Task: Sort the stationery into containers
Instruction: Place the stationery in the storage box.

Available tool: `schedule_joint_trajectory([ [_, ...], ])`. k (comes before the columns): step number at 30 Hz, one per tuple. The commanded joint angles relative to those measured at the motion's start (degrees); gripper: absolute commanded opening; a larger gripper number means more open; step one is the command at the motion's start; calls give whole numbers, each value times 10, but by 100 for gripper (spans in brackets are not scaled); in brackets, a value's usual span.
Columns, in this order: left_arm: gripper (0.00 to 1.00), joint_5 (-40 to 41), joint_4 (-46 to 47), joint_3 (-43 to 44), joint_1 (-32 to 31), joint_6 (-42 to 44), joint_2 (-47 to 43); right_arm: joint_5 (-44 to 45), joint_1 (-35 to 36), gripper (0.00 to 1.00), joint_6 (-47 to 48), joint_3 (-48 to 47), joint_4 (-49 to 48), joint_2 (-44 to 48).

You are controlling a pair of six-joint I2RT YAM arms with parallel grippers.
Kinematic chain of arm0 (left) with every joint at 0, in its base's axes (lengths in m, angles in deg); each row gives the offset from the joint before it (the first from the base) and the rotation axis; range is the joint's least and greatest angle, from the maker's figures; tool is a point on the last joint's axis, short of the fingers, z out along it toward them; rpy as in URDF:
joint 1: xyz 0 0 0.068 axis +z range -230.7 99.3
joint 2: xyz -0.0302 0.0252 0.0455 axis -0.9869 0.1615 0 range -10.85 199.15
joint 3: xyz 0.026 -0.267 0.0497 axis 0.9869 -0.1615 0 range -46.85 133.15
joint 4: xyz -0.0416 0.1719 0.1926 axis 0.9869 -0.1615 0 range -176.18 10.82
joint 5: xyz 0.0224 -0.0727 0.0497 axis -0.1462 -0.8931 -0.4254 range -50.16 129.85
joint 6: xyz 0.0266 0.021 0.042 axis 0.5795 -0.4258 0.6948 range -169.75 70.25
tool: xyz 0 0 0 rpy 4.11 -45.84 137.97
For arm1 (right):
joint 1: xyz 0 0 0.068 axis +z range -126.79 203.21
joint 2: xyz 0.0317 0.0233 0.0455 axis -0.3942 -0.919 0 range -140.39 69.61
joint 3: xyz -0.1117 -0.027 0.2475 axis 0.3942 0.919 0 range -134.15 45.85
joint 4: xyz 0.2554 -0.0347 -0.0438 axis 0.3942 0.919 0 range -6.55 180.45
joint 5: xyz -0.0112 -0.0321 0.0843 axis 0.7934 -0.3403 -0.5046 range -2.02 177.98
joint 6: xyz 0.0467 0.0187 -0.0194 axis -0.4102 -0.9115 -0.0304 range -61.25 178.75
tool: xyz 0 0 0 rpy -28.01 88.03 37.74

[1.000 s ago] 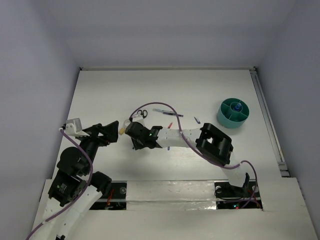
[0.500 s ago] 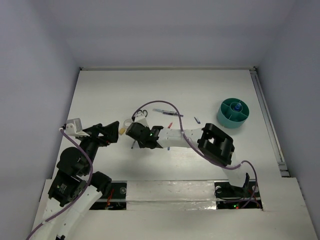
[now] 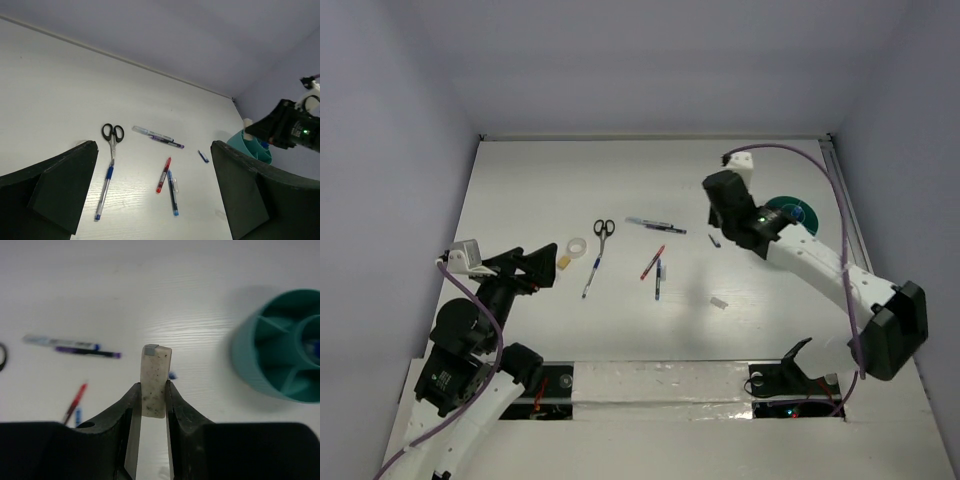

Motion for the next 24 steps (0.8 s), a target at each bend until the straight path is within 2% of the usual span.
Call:
schedule_joint_trajectory([
  [1, 96, 3, 23, 10, -3, 2, -7, 5, -53, 10, 70, 30, 54, 56],
  [2, 96, 1, 25, 9, -3, 3, -5, -7, -84, 10, 81, 30, 66, 62],
  [6, 96, -2, 26, 9, -3, 4, -3, -29, -133, 10, 132, 11, 107, 50],
  [13, 96, 1, 24, 9, -3, 3, -4, -49, -199, 9, 189, -11, 114, 3],
  [24, 96, 1, 24, 9, -3, 3, -4, -45, -217, 11, 240, -37, 124, -51],
])
